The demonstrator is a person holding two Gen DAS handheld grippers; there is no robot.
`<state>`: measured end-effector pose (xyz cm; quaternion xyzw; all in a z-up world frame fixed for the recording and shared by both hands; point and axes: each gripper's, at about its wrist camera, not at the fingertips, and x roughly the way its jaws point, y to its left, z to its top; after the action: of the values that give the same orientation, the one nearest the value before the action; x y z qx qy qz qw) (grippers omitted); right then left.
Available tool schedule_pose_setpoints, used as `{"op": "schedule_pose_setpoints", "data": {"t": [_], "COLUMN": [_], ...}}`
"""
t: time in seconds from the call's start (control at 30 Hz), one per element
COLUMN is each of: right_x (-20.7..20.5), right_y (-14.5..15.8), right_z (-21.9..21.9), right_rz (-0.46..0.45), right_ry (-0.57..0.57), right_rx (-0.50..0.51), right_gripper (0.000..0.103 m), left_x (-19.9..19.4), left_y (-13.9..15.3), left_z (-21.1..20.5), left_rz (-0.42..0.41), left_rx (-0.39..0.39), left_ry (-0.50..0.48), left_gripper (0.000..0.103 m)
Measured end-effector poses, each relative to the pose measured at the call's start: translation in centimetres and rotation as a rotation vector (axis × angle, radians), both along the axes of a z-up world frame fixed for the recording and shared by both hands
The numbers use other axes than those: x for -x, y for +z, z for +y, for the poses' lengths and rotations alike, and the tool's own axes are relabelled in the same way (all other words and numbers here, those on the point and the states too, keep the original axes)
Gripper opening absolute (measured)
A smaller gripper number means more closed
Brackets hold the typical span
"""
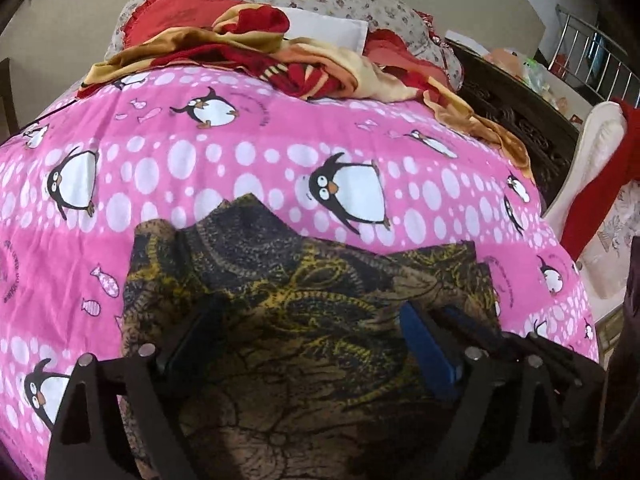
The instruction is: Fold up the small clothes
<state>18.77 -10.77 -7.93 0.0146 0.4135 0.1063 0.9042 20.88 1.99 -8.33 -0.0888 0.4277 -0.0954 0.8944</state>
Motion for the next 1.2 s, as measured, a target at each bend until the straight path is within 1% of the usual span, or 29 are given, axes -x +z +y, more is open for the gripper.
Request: {"op": "schedule_pose_setpoints", "data": {"t": [0.13, 0.23, 0.27, 0.33, 0.37, 0.4, 0.43, 0.47, 0.5, 0.57, 0.6, 0.63, 0.67, 0.7, 0.73, 0.77, 0.8, 0.87, 0.9, 0.93, 0.97, 1.03, 1.13, 1.17, 1.2], "right_x": [-0.1, -0.2, -0.2, -0.2, 0.0, 0.4, 1.2, 2.1, 3.2, 5.3, 6.4, 7.4, 8.1, 8.6, 9.1, 9.2, 9.0, 8.0, 7.4, 6.8, 6.7, 7.1, 9.2, 10.1, 11.1], "right_y": [0.0, 0.0, 0.0, 0.1, 0.2, 0.5, 1.0, 1.6, 2.2, 3.4, 4.1, 4.6, 5.1, 5.3, 5.5, 5.4, 5.0, 3.3, 2.2, 0.6, 0.1, 0.6, 2.5, 3.0, 3.5], "right_z": [-0.3, -0.5, -0.9, -2.0, -2.4, -2.9, -3.3, -3.6, -4.1, -5.1, -5.6, -6.0, -6.0, -5.8, -5.2, -4.7, -4.2, -3.6, -3.4, -3.5, -3.8, -4.2, -4.1, -4.2, -4.4], "right_rz": [0.007, 0.010, 0.015, 0.046, 0.058, 0.063, 0.054, 0.035, 0.012, -0.026, -0.048, -0.065, -0.070, -0.077, -0.091, -0.092, -0.078, -0.022, 0.016, 0.060, 0.054, 0.052, 0.024, 0.014, 0.002], "right_ry": [0.008, 0.010, 0.013, 0.024, 0.030, 0.030, 0.032, 0.031, 0.032, 0.039, 0.050, 0.072, 0.109, 0.151, 0.190, 0.207, 0.220, 0.237, 0.237, 0.246, 0.249, 0.229, 0.223, 0.227, 0.227], "right_rx": [-0.032, -0.055, -0.078, -0.146, -0.160, -0.156, -0.130, -0.090, -0.054, 0.002, 0.010, -0.007, -0.032, -0.049, -0.052, -0.050, -0.054, -0.056, -0.045, -0.048, -0.066, -0.074, -0.005, 0.009, 0.021], "right_gripper": [0.004, 0.004, 0.004, 0.004, 0.004, 0.004, 0.004, 0.004, 0.004, 0.005, 0.005, 0.005, 0.005, 0.005, 0.005, 0.005, 0.005, 0.005, 0.005, 0.004, 0.004, 0.004, 0.004, 0.004, 0.004], "left_x": [0.1, 0.1, -0.2, -0.3, -0.3, -0.2, 0.0, 0.3, 1.1, 2.8, 4.2, 5.8, 7.0, 8.2, 9.5, 10.2, 11.1, 11.7, 11.8, 12.1, 12.1, 12.0, 12.9, 13.5, 14.5], "left_y": [0.0, 0.1, 0.1, 0.2, 0.3, 0.7, 1.1, 1.6, 2.6, 4.0, 4.7, 5.2, 5.3, 5.3, 5.0, 4.6, 3.7, 1.9, 0.8, 0.6, 0.6, 1.2, 2.1, 2.5, 2.9], "left_z": [0.1, 0.4, 0.4, 0.4, 0.3, 0.3, 0.5, 0.7, 1.4, 2.6, 3.2, 3.6, 3.7, 3.7, 3.5, 3.3, 2.9, 2.7, 2.7, 2.8, 2.7, 2.7, 3.1, 3.0, 2.9], "left_rz": [0.002, 0.006, 0.015, 0.026, 0.028, 0.037, 0.043, 0.050, 0.055, 0.026, 0.000, -0.025, -0.037, -0.048, -0.047, -0.040, -0.022, 0.013, 0.022, 0.008, 0.005, 0.027, 0.051, 0.051, 0.051], "left_rx": [0.010, 0.042, 0.059, 0.056, 0.051, 0.045, 0.043, 0.049, 0.078, 0.110, 0.110, 0.096, 0.082, 0.067, 0.046, 0.027, -0.014, -0.038, -0.019, -0.019, -0.028, -0.022, 0.011, 0.011, 0.012], "left_ry": [-0.005, -0.018, -0.036, -0.046, -0.051, -0.058, -0.060, -0.060, -0.054, -0.045, -0.037, -0.032, -0.030, -0.032, -0.041, -0.042, -0.034, -0.017, -0.006, -0.002, -0.004, 0.003, 0.001, 0.006, 0.012], "left_gripper": [0.095, 0.101, 0.103, 0.103, 0.103, 0.102, 0.101, 0.095, 0.089, 0.089, 0.089, 0.089, 0.087, 0.076, 0.067, 0.051, 0.043, 0.041, 0.041, 0.041, 0.041, 0.040, 0.042, 0.047, 0.057]}}
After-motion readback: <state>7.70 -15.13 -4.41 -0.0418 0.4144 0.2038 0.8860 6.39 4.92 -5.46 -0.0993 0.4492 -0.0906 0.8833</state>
